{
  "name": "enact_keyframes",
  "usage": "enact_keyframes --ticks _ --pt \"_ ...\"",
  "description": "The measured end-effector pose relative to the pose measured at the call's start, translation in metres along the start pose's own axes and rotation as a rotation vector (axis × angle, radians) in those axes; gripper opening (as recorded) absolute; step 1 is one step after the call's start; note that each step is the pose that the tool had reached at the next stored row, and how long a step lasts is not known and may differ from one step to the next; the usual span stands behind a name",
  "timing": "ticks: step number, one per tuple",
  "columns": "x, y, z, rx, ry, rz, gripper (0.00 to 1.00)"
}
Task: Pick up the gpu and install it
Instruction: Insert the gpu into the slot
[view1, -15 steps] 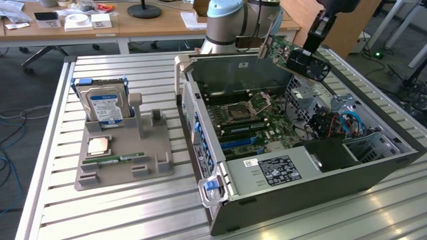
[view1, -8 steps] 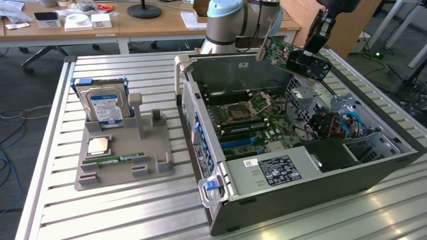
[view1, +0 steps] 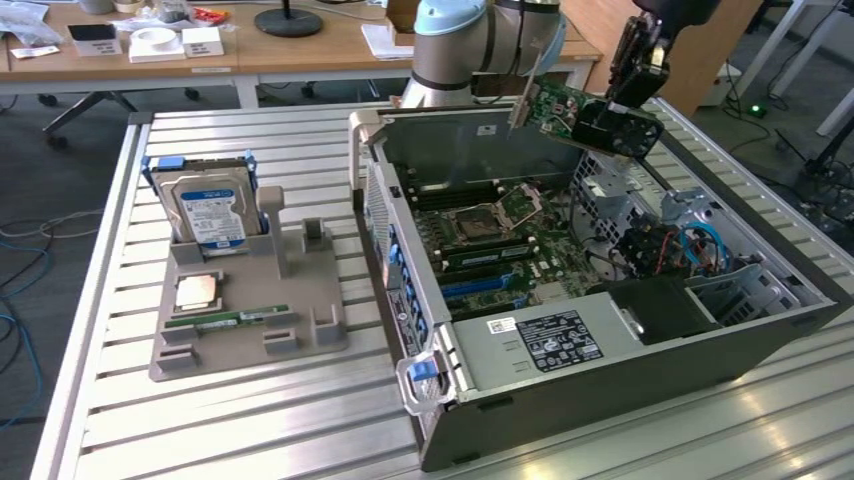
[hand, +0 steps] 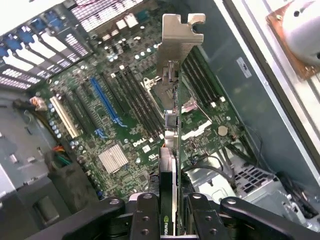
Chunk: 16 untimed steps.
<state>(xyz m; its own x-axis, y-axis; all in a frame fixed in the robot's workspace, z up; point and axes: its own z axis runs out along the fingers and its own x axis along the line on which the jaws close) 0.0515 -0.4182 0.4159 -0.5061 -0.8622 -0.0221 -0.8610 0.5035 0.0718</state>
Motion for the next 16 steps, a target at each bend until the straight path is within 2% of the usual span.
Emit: enact_keyframes --ticks 16 --pt "0.0 0.0 0.0 -0.0064 0.021 -0.291 0.26"
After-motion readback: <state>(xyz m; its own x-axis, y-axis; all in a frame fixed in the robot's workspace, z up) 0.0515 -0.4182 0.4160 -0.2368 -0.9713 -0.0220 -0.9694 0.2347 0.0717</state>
